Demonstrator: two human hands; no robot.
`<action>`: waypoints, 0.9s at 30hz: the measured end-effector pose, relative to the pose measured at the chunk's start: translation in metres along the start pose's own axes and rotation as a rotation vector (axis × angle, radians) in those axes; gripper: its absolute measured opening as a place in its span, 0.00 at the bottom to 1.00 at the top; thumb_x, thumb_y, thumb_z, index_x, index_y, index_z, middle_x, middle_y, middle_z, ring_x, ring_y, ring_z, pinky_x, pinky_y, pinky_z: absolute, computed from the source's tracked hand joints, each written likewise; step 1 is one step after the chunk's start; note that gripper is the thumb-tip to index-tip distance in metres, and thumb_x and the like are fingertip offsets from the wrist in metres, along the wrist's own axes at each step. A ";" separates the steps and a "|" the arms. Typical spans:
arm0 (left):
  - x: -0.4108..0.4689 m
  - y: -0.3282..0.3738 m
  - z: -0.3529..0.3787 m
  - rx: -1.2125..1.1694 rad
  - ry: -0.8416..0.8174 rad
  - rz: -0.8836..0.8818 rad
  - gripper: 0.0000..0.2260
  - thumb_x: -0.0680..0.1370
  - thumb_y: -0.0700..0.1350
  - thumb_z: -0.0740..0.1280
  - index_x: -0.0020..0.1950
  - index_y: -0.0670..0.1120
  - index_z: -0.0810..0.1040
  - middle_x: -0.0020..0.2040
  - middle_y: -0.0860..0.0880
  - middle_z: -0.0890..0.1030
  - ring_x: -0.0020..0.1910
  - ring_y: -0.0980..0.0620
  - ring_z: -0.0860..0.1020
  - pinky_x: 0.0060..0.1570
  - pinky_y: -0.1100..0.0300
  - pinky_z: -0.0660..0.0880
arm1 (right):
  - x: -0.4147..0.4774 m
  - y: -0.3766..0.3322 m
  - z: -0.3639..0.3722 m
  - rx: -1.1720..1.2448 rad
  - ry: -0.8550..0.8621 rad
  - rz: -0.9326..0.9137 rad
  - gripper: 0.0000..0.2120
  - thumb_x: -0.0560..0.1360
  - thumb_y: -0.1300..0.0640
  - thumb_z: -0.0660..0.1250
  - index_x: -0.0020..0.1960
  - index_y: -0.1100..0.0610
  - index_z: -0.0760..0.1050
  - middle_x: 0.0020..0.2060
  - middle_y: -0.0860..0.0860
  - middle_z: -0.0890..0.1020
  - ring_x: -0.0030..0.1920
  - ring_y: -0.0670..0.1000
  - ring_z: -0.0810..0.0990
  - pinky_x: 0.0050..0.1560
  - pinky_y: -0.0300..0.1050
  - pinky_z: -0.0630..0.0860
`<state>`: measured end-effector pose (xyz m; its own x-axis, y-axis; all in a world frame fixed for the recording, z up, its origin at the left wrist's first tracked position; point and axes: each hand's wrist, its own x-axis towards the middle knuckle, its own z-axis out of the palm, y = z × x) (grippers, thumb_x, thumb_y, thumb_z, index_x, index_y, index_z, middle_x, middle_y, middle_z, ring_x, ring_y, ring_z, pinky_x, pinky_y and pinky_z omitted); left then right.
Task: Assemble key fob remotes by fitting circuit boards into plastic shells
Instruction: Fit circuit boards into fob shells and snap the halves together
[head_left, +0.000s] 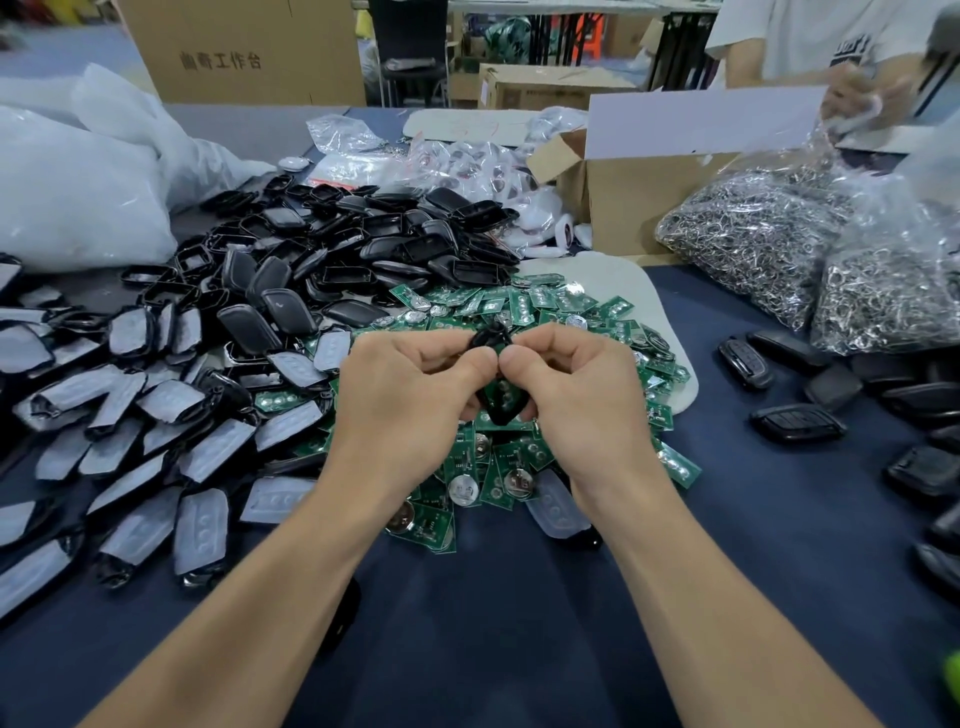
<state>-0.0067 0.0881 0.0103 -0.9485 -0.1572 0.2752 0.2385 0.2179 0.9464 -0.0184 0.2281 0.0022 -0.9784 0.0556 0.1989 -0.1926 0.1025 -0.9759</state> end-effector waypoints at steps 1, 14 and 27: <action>0.000 -0.001 0.000 -0.009 0.001 -0.006 0.15 0.73 0.50 0.76 0.39 0.73 0.83 0.36 0.57 0.87 0.32 0.55 0.85 0.35 0.62 0.82 | 0.000 0.000 0.001 0.002 0.006 0.002 0.06 0.74 0.59 0.73 0.41 0.50 0.83 0.31 0.47 0.82 0.30 0.44 0.74 0.33 0.42 0.75; -0.002 0.000 0.000 0.037 -0.025 0.022 0.17 0.76 0.43 0.76 0.46 0.69 0.85 0.39 0.60 0.87 0.35 0.57 0.86 0.37 0.64 0.82 | -0.003 0.000 0.006 -0.007 -0.001 -0.010 0.10 0.76 0.54 0.69 0.36 0.53 0.78 0.28 0.48 0.76 0.30 0.50 0.71 0.31 0.52 0.72; 0.004 -0.008 -0.003 -0.141 0.090 -0.251 0.12 0.75 0.40 0.77 0.38 0.58 0.87 0.42 0.55 0.88 0.43 0.56 0.86 0.40 0.62 0.81 | -0.003 0.001 0.011 -0.083 0.004 0.003 0.09 0.77 0.57 0.74 0.40 0.47 0.80 0.32 0.44 0.82 0.30 0.45 0.76 0.34 0.44 0.76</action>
<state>-0.0117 0.0832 0.0047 -0.9605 -0.2755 0.0381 0.0319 0.0267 0.9991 -0.0163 0.2167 -0.0009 -0.9786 0.0602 0.1968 -0.1829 0.1842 -0.9657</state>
